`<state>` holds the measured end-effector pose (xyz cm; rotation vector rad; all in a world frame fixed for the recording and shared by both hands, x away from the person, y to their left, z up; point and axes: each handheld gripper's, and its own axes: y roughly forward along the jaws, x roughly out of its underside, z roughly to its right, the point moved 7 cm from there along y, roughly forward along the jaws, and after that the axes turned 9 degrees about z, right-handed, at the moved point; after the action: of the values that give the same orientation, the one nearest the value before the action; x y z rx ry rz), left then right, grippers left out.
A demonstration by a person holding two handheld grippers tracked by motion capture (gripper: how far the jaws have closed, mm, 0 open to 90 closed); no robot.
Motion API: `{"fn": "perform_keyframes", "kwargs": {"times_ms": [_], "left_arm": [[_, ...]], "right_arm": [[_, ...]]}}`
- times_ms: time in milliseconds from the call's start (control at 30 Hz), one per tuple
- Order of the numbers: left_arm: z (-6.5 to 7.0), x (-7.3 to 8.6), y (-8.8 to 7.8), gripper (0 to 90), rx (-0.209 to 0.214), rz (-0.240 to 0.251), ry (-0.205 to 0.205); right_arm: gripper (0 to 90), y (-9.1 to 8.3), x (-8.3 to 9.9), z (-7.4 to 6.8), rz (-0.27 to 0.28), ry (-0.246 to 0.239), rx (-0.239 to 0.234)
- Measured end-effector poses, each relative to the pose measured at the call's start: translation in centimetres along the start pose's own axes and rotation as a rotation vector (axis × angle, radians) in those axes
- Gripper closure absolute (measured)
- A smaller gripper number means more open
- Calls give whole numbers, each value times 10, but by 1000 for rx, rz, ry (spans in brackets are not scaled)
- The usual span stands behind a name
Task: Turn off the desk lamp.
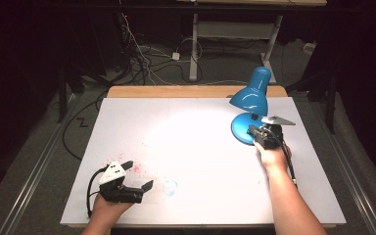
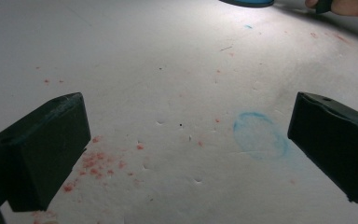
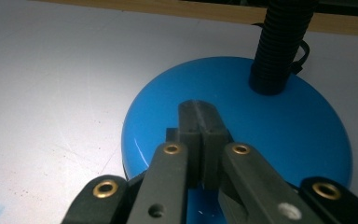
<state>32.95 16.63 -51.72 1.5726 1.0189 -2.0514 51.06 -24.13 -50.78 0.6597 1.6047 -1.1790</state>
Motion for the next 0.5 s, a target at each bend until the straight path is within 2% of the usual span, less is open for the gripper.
{"fn": "perform_keyframes", "kwargs": {"times_ms": [300, 367, 400, 500], "left_arm": [[0, 0, 0, 0, -1, 1, -1], [0, 0, 0, 0, 0, 1, -1], [0, 0, 0, 0, 0, 1, -2], [0, 0, -1, 0, -1, 0, -1]], "right_arm": [[900, 0, 0, 0, 1, 13, -1], [900, 0, 1, -1, -8, 9, -9], [900, 1, 2, -4, -10, -12, -11], [900, 1, 2, -4, -4, 0, -9]]}}
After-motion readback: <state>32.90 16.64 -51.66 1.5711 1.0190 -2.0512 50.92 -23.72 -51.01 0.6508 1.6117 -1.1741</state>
